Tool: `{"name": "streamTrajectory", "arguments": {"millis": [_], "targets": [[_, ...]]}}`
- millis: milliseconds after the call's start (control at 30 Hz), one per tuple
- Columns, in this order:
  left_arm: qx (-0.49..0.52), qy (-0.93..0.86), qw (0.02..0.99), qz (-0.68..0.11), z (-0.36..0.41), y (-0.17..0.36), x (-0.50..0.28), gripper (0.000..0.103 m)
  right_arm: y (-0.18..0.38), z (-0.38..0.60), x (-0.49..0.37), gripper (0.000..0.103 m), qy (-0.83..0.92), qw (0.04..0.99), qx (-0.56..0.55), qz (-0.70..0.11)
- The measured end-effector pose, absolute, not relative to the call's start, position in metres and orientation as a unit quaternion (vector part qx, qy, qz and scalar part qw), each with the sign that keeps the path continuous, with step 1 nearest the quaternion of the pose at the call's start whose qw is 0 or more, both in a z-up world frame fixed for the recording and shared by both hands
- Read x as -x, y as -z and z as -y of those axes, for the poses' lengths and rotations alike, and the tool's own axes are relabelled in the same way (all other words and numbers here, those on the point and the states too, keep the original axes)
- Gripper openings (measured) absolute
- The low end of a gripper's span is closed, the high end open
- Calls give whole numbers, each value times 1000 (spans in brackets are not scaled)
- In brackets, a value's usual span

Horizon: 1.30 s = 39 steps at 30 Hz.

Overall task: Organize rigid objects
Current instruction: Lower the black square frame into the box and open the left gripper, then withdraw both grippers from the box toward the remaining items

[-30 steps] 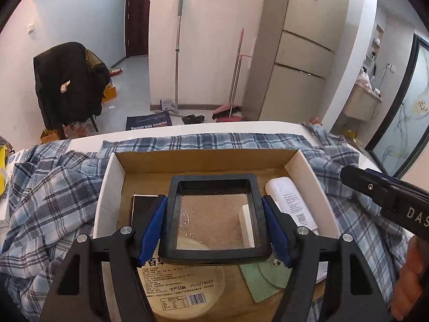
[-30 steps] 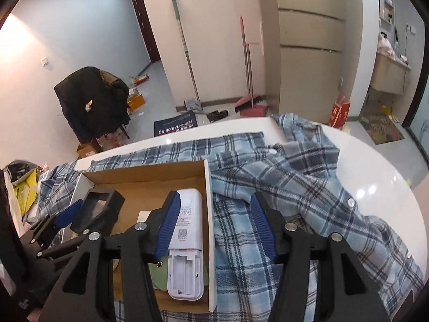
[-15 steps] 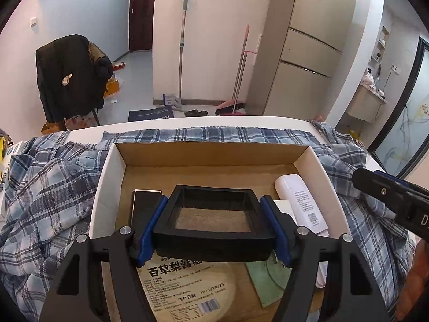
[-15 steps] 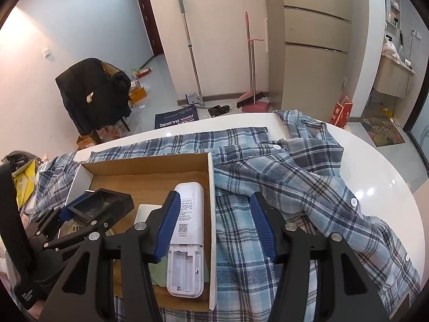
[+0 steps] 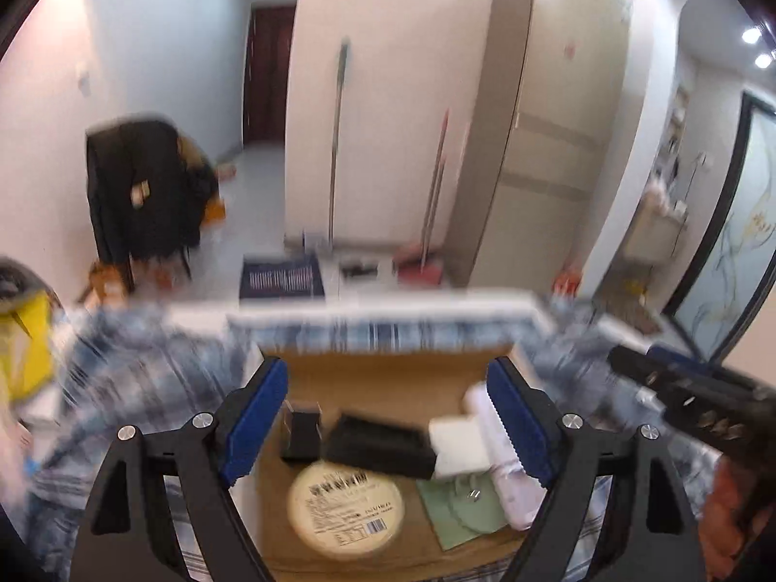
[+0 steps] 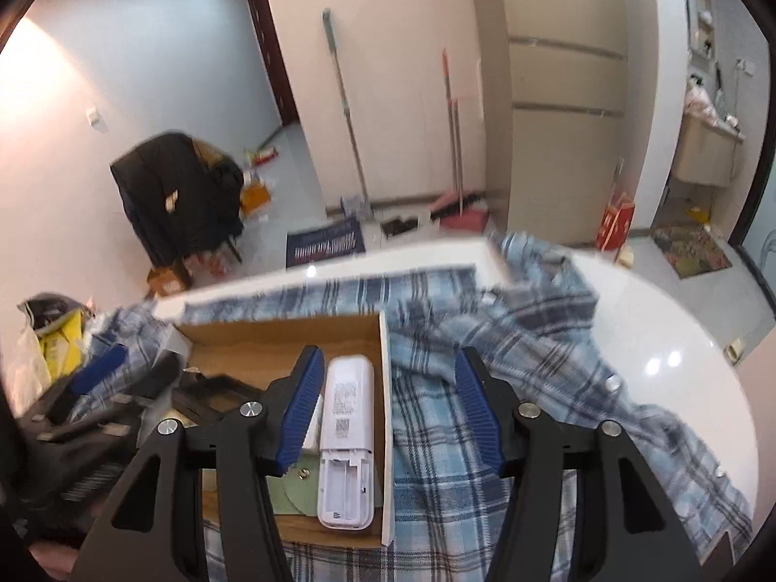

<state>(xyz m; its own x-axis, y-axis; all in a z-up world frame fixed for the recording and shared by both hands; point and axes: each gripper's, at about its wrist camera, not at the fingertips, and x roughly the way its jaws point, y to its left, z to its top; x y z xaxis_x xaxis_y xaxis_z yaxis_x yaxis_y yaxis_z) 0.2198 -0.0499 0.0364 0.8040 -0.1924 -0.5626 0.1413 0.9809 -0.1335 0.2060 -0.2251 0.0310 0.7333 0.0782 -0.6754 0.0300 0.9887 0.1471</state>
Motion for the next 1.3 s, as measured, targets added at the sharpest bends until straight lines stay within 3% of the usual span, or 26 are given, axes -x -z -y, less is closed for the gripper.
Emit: {"name": "streamTrajectory", "arguments": {"millis": [233,333,400,467,533,600,767,1300], "targets": [[0,57,982,-180,28,-106,-135,88,-89,223,-138,64,-27,957,-64,-282],[14,67,988,-138,21,-120,-91,101,-103,216,-105,66,-43,964,-55,-257],[29,70,991,-114,16,-125,-66,103,-109,214,-84,68,-49,967,-51,-243],[38,69,992,-95,12,-130,-41,103,-114,213,-62,74,-54,971,-55,-227],[41,67,993,-92,9,-133,-24,103,-116,213,-39,92,-53,976,-58,-205],[54,80,991,-91,4,-133,-5,103,-114,212,-24,103,-46,981,-61,-177],[60,108,988,-91,2,-118,29,103,-100,204,-2,103,-15,989,-30,-146],[11,5,994,-106,13,-48,36,103,-44,198,4,103,-26,979,-33,-199]]}}
